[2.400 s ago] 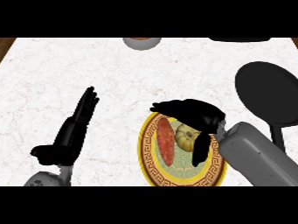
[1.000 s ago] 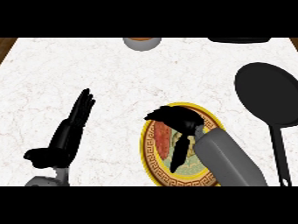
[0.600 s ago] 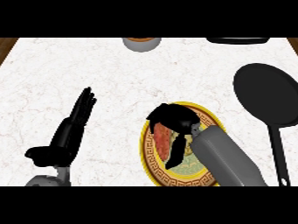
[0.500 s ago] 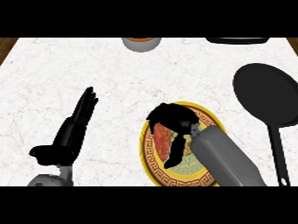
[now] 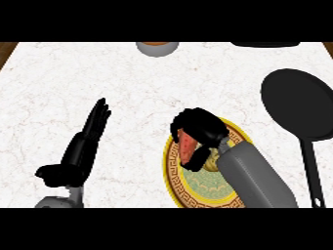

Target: Pick the sweet potato from the plate and place it in the pan

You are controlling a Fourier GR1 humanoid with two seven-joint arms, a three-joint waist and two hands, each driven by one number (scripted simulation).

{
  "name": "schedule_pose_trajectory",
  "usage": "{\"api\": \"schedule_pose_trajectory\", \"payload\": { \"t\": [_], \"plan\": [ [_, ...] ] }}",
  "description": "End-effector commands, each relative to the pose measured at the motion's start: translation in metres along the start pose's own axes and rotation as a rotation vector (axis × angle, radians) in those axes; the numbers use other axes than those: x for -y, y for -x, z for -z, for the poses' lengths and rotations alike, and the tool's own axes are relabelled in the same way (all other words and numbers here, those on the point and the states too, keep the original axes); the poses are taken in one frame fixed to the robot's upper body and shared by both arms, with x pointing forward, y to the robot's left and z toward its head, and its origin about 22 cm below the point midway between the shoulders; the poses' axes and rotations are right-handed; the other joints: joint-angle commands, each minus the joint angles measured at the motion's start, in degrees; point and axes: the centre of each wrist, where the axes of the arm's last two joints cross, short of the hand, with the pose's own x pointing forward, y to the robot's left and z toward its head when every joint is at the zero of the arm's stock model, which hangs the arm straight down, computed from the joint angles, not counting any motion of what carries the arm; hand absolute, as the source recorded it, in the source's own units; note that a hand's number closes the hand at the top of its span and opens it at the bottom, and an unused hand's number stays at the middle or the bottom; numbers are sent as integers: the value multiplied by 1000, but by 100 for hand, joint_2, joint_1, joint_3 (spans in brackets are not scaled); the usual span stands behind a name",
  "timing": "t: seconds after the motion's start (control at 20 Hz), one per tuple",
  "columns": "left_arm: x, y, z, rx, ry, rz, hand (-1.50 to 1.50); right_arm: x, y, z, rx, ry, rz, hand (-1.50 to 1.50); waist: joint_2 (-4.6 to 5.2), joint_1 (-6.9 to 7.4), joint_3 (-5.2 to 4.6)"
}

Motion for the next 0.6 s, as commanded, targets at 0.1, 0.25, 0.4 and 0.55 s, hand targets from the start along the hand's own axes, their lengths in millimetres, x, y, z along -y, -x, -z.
{"api": "schedule_pose_trajectory", "payload": {
  "t": [0.1,0.25,0.4,0.55],
  "plan": [
    [-11,-6,-8,1,-14,5,0,23,31,-10,-524,306,51,150,0,-16,-3],
    [-5,-1,-6,-10,-41,7,0,45,50,-20,-863,462,69,150,-19,-263,-30],
    [-9,-2,-6,-12,-23,7,0,80,31,-7,-1021,704,37,150,-33,-96,-26],
    [-3,4,-4,-4,8,0,0,97,11,9,-1112,878,30,150,40,12,-14]
  ]
}}
